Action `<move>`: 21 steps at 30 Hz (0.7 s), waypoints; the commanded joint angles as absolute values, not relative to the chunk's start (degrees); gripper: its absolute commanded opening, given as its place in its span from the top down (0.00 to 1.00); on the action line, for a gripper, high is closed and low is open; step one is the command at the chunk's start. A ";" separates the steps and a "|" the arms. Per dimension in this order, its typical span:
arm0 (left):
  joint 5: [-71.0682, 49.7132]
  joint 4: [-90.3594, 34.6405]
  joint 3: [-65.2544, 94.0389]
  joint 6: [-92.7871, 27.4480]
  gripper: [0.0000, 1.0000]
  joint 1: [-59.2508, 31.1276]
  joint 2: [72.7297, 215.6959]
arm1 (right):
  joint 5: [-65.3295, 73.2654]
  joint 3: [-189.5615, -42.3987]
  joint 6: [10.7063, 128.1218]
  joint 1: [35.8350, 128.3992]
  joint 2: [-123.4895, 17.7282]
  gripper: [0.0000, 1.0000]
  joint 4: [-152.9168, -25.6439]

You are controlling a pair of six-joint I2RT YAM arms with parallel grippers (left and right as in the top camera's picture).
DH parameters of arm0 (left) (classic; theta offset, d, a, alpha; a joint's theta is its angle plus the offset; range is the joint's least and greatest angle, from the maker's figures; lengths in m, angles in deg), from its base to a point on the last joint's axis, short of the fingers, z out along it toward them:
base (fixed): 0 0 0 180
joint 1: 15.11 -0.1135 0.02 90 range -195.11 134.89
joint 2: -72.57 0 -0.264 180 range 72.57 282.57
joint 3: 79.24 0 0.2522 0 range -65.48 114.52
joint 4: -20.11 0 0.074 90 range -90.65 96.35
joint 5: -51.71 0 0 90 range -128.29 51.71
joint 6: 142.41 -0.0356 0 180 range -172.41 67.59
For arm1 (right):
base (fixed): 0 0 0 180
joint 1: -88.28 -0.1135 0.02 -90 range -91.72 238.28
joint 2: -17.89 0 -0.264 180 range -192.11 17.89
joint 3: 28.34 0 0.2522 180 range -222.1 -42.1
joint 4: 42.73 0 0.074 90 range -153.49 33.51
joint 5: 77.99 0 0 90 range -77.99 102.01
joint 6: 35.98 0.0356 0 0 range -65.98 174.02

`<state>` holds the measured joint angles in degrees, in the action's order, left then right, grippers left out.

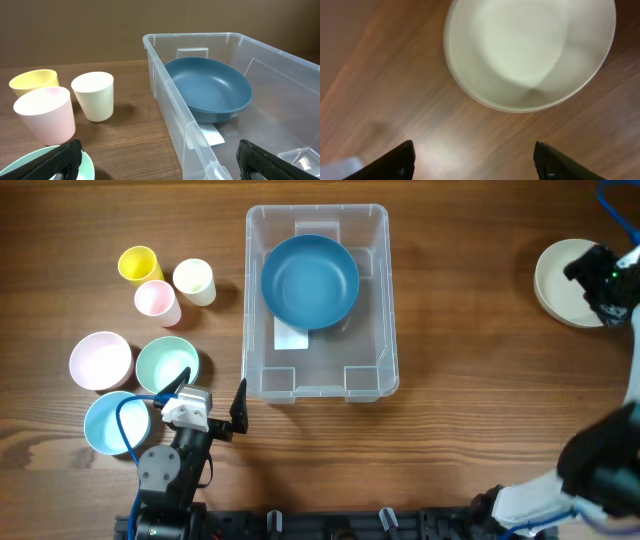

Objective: Pack container
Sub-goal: 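Grasp the cream bowl rim with the right gripper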

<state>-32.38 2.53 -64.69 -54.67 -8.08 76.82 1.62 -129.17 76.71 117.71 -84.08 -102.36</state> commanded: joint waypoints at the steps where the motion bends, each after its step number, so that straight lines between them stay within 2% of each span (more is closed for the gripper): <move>1: -31.70 2.53 -65.17 -54.36 0.00 -7.82 76.71 | -2.03 -128.67 78.66 121.25 -90.66 0.23 -100.02; 5: -31.70 2.53 -65.17 -54.34 0.00 -7.82 76.71 | -2.05 -128.67 79.69 123.37 -94.38 0.22 -96.53; 17: -31.70 2.53 -65.17 -54.36 0.00 -7.82 76.71 | 0.57 -128.67 81.04 127.11 -101.74 0.25 -97.01; 19: -31.70 2.53 -65.17 -54.34 0.00 -7.82 76.71 | 0.57 -128.67 81.00 127.33 -102.57 0.32 -96.81; 21: -31.70 2.53 -65.17 -54.36 0.00 -7.82 76.71 | 0.55 -128.67 81.04 127.35 -103.38 0.52 -96.37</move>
